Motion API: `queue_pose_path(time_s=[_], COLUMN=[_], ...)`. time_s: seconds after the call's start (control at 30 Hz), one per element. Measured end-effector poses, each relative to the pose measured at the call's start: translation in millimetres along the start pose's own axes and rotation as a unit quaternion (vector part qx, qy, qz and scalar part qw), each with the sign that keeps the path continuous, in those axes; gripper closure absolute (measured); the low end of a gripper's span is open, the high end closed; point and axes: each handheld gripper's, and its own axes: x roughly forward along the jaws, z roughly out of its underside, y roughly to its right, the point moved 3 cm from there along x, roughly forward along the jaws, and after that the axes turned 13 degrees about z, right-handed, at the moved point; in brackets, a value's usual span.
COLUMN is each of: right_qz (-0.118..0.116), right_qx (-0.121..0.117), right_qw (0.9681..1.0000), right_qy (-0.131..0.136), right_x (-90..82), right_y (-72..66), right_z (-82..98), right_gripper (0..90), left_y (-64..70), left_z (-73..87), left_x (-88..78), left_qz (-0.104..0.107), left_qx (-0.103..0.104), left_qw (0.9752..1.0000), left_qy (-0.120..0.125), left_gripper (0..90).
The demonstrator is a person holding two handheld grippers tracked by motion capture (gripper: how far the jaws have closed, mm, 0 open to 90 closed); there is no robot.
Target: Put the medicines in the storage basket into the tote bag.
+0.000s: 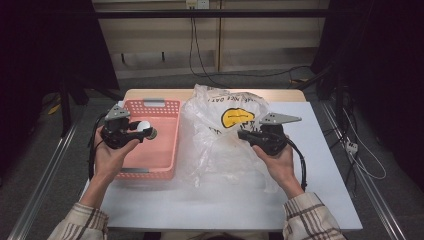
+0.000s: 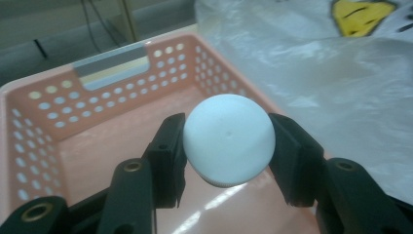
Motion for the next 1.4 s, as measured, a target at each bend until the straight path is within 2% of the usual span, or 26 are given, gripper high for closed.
queue_pose_path(time_s=[0.07, 0.2, 0.27, 0.33, 0.5, 0.83, 1.13, 1.4], right_qz=[0.0, -0.002, -0.004, -0.004, -0.002, -0.003, -0.004, -0.008], right_qx=[0.001, -0.001, -0.002, -0.002, -0.003, -0.006, -0.007, -0.011], right_qw=[1.0, 1.0, 1.0, 1.0, 1.0, 1.0, 1.0, 0.9999], right_qy=[0.0, -0.001, 0.0, 0.0, -0.001, -0.004, -0.003, -0.006], right_x=[0.1, -0.3, -0.1, -0.1, 0.7, 2.8, 2.0, 4.3], right_y=[0.0, -0.9, -1.0, -1.1, -1.2, -3.4, -3.5, -7.1], right_z=[0.0, -0.2, -0.2, -0.1, -0.2, 0.4, -0.1, 1.3], right_gripper=[90.0, 90.0, 90.0, 90.0, 90.0, 90.0, 90.0, 90.0], left_y=[7.5, 23.4, 31.1, 37.9, 59.0, 103.3, 136.6, 161.2], left_z=[0.4, 0.9, 1.3, 0.8, -2.8, -11.2, -20.2, -13.1], left_x=[-2.9, -7.4, -8.9, -8.6, -8.1, -6.9, 3.1, 23.2], left_qz=[0.014, 0.026, 0.028, 0.042, 0.056, 0.091, 0.127, 0.153], left_qx=[0.001, 0.004, 0.012, 0.016, 0.036, 0.075, 0.1, 0.114], left_qw=[0.9999, 0.9993, 0.9992, 0.9986, 0.9973, 0.992, 0.9856, 0.9813], left_qy=[0.011, 0.025, 0.027, 0.029, 0.031, 0.045, 0.05, 0.024], left_gripper=[51.1, 51.1, 51.1, 51.1, 51.1, 51.1, 51.1, 51.1])
